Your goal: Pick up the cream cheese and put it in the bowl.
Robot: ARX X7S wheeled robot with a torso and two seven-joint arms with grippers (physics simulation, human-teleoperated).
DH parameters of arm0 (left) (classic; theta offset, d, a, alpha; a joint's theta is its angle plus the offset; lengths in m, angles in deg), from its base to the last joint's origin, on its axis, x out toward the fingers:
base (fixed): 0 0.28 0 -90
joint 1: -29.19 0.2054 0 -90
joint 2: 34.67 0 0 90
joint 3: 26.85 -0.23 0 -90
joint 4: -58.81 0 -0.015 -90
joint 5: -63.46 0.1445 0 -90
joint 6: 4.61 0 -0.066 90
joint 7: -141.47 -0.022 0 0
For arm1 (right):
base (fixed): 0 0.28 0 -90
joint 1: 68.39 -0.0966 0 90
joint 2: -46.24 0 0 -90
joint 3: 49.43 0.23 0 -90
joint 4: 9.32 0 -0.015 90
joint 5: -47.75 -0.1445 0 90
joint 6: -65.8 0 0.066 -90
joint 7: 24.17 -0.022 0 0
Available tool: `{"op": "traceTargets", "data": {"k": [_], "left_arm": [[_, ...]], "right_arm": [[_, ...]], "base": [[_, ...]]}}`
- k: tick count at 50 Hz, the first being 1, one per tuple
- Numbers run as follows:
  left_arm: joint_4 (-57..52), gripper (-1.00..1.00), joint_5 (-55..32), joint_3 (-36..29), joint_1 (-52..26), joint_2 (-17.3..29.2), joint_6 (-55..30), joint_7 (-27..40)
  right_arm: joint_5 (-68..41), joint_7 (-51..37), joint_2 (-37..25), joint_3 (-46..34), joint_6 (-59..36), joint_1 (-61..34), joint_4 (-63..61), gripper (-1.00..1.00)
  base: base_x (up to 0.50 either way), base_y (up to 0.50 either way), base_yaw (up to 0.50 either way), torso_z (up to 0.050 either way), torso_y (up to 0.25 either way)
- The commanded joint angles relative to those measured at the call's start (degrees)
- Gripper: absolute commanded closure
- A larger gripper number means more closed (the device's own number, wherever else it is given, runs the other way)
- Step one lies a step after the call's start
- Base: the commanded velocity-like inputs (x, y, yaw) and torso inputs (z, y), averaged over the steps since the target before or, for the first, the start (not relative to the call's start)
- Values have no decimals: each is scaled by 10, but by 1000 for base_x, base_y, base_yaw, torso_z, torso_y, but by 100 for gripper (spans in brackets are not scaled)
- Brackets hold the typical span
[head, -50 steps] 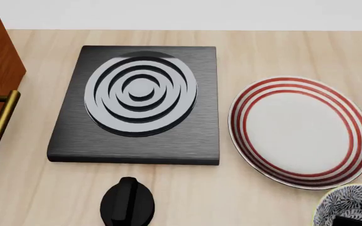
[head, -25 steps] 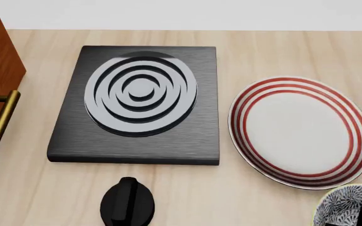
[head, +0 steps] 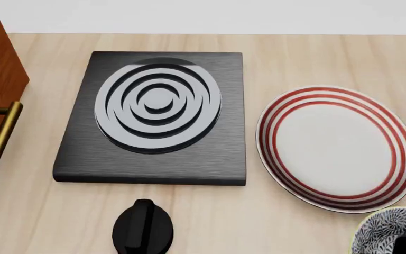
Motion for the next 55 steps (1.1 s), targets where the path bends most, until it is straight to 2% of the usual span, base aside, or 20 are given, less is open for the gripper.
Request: {"op": "traceTargets", "data": {"k": [1,55], "left_arm": [[-6,-100,-1,-1,-2,0,-9,2],[-1,-100,-7,-4,-10,-1,-17,6]], "right_arm": [[31,24,11,0,2,6,11,100],[88,77,41,-51,13,-7,74,100]], "base": [[0,0,0,0,0],[0,0,0,0,0]]}}
